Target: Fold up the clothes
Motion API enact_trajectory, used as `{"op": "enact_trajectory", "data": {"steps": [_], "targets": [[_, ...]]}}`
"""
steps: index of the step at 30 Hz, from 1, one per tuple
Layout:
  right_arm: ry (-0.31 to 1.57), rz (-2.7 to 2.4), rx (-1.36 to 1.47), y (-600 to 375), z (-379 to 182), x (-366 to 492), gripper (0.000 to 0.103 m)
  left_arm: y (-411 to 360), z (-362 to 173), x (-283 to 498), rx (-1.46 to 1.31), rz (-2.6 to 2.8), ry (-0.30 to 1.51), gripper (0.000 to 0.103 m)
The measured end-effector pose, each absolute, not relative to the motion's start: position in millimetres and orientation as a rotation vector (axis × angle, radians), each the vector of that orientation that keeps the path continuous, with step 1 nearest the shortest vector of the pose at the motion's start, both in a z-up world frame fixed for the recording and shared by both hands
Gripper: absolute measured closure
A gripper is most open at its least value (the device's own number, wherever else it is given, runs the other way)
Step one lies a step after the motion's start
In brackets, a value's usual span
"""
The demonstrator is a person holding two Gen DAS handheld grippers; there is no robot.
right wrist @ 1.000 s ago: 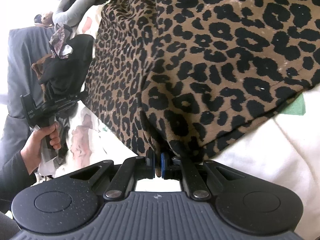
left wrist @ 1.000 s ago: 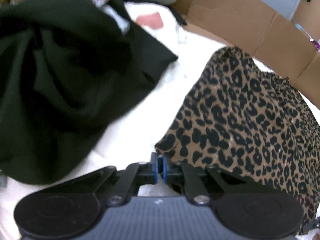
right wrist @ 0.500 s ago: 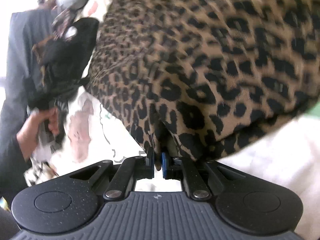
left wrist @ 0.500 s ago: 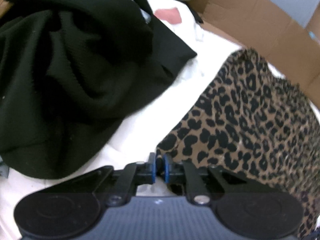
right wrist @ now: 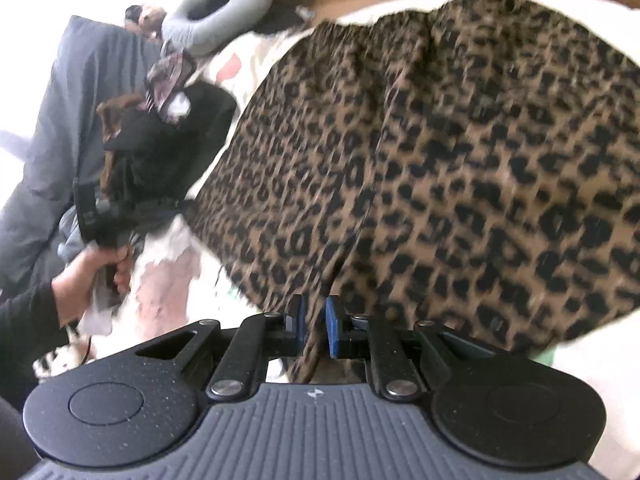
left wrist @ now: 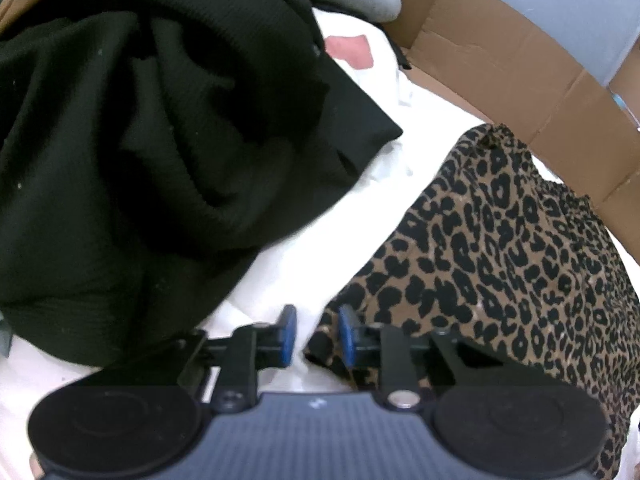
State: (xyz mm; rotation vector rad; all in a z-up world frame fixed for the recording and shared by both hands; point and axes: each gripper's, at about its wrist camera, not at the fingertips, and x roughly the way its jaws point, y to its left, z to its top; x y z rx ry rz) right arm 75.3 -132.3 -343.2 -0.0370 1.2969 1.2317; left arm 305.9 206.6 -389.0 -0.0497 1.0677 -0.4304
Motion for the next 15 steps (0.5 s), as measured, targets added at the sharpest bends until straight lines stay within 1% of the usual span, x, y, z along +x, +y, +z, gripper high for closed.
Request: {"op": "enact_trajectory", "data": {"steps": [4, 11, 13, 15], "targets": [[1.246, 1.196, -0.084, -115.0, -347.1, 82.3, 0.092, 210.7, -392.0, 305.3, -0.053, -0.438, 1.071, 0.086], [1.202, 1.221, -0.165, -79.1, -363.1, 70.9, 0.092, 217.7, -397.2, 304.2, -0.059, -0.450, 1.076, 0.087], [1.173, 1.228, -0.208, -71.0, -366.9, 68.6, 0.091, 219.6, -398.7, 303.8, -0.059, -0.456, 1.077, 0.084], [1.153, 1.222, -0.251, -64.5, -373.1, 67.9, 0.091, 216.7, -400.1, 303.4, 0.001, -0.568, 1.069, 0.078]]}}
